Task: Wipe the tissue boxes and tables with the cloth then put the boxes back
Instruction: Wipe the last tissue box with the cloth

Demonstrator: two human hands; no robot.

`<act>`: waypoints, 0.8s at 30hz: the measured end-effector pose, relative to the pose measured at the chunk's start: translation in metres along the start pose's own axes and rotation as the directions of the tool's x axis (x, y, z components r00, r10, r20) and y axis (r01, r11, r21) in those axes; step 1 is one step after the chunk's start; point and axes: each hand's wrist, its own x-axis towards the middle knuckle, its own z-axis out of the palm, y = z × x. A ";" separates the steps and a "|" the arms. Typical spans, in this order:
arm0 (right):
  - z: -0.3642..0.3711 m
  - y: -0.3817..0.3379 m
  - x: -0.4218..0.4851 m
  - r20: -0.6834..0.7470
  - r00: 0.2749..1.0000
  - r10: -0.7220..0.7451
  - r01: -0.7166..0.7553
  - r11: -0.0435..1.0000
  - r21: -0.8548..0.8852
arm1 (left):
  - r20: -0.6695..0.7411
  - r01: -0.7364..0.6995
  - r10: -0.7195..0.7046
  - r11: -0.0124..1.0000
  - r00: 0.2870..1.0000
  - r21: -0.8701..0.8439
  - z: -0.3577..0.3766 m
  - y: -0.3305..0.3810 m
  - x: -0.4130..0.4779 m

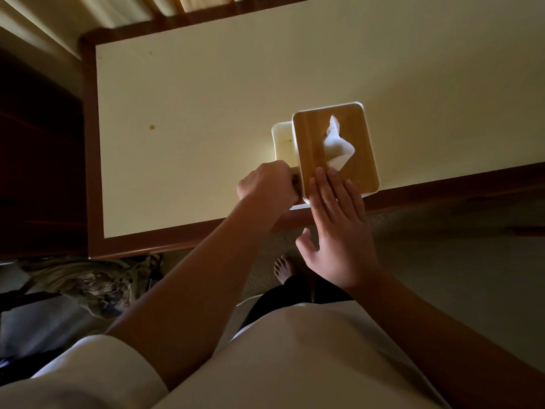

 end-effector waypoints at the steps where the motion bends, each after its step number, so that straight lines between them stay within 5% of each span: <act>1: 0.001 0.000 0.000 -0.007 1.000 0.001 -0.001 1.000 0.004 | -0.010 -0.004 0.004 1.000 1.000 0.002 0.000 0.000 0.000; 13: 0.002 -0.001 0.000 -0.004 1.000 -0.024 0.024 0.998 -0.055 | -0.079 -0.061 0.055 0.995 0.995 -0.079 0.007 -0.004 -0.009; 18: 0.001 -0.003 -0.001 0.044 0.999 -0.009 0.014 0.994 -0.113 | -0.223 -0.169 0.092 0.918 0.971 -0.358 0.012 -0.030 -0.012; 20: -0.001 -0.002 -0.001 0.058 0.998 -0.020 0.027 0.992 -0.127 | -0.251 -0.258 0.129 0.760 0.959 -0.597 0.004 -0.045 -0.022; 24: -0.002 -0.002 -0.001 0.087 0.996 -0.023 0.035 0.991 -0.129 | -0.230 -0.230 0.015 0.081 0.973 -0.970 -0.005 -0.068 -0.037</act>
